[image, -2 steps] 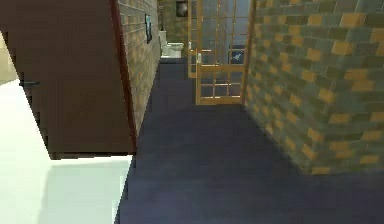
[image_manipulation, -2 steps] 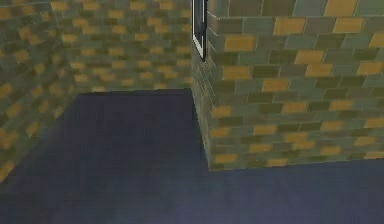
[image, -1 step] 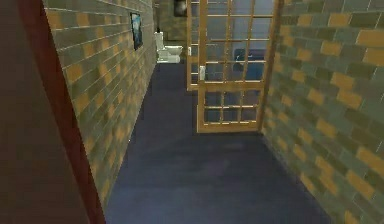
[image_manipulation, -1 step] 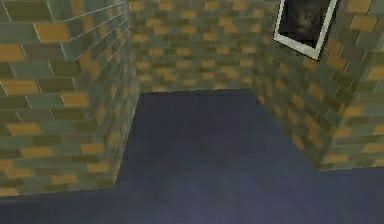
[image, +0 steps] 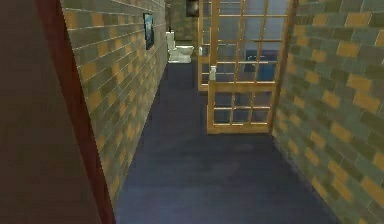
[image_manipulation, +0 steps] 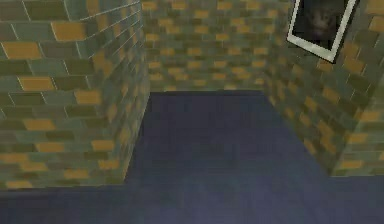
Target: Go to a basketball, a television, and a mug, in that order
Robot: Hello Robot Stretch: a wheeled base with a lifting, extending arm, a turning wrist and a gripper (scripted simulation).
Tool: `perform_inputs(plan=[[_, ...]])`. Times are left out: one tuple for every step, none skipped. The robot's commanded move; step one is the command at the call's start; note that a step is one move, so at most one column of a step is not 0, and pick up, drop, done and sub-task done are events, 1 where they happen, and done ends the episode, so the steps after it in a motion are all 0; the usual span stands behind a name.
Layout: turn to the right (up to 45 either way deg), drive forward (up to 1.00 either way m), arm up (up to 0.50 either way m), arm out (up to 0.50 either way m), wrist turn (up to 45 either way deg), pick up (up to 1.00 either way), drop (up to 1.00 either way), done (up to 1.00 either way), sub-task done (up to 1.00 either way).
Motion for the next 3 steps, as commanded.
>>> perform_inputs(plan=[[0.0,1.0,0.0,0.0,0.0,0.0,0.0,0.0,0.0],[0.0,1.0,0.0,0.0,0.0,0.0,0.0,0.0,0.0],[0.0,0.75,0.0,0.0,0.0,0.0,0.0,0.0,0.0]])
